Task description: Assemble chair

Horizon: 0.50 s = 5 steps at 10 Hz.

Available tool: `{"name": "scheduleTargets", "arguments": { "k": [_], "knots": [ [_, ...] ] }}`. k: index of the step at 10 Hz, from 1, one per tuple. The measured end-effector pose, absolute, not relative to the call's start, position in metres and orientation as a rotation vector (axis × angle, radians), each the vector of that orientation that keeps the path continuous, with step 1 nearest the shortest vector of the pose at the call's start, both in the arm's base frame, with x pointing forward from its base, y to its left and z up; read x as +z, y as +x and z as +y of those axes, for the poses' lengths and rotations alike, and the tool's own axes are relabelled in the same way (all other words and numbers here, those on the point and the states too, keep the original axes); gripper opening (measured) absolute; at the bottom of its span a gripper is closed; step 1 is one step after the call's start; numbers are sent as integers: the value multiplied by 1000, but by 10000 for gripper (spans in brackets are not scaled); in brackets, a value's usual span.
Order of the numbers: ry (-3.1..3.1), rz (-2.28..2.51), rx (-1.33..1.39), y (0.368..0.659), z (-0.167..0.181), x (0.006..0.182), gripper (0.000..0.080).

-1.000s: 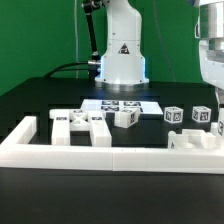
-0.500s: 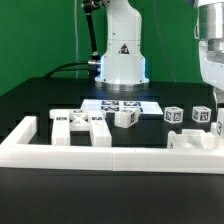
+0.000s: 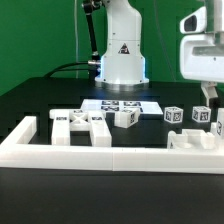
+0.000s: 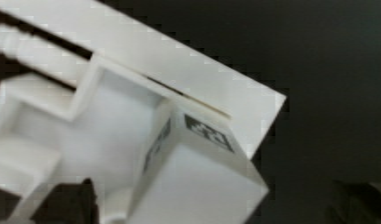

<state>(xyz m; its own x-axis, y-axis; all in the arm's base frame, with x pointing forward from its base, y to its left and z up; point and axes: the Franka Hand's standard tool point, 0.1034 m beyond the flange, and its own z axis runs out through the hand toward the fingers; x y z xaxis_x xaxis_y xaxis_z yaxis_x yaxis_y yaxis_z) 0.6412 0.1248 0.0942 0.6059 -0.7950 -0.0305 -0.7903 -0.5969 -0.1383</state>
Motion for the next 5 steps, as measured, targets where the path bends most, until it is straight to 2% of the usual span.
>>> {"name": "scheduleTargets", "arguments": {
  "k": [4, 5],
  "knots": [
    [-2800, 1088, -60, 625, 120, 107, 649],
    [-2805, 1079, -59, 625, 120, 106, 649]
  ]
}}
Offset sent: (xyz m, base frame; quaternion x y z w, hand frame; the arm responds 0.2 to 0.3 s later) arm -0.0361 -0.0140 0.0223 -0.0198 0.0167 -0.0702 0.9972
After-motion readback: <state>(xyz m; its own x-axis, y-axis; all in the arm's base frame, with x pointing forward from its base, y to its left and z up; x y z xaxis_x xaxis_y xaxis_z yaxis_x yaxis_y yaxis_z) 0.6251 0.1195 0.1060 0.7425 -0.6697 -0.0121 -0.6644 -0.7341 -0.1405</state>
